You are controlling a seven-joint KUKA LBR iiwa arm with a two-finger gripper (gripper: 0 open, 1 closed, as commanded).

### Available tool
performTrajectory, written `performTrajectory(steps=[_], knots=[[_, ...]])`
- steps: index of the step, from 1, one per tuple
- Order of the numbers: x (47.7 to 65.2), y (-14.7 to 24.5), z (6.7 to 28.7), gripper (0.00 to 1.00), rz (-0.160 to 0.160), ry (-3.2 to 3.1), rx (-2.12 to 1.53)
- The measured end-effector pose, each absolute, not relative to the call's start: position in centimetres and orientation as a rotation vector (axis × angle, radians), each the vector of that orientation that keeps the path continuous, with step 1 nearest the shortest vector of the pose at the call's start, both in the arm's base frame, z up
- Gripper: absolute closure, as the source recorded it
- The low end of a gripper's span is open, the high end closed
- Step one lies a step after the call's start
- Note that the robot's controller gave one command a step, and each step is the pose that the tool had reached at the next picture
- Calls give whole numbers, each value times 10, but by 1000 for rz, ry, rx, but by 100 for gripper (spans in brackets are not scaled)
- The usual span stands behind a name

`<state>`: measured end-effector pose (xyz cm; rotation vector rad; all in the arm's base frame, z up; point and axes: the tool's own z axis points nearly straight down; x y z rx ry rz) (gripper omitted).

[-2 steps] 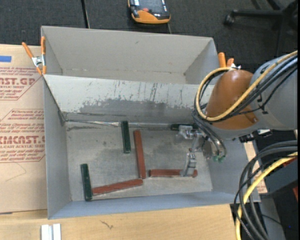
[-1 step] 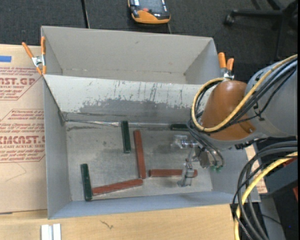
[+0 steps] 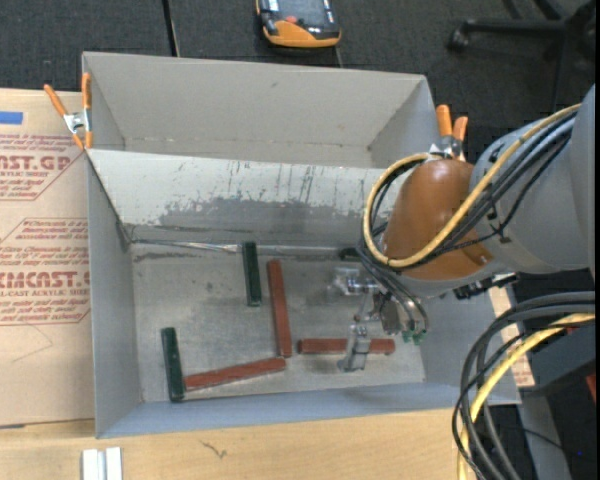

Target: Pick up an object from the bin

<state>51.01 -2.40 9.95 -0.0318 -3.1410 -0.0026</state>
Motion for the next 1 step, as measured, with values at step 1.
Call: performTrajectory(steps=[1], knots=[[510, -27, 78, 0, 0, -3119, 376]])
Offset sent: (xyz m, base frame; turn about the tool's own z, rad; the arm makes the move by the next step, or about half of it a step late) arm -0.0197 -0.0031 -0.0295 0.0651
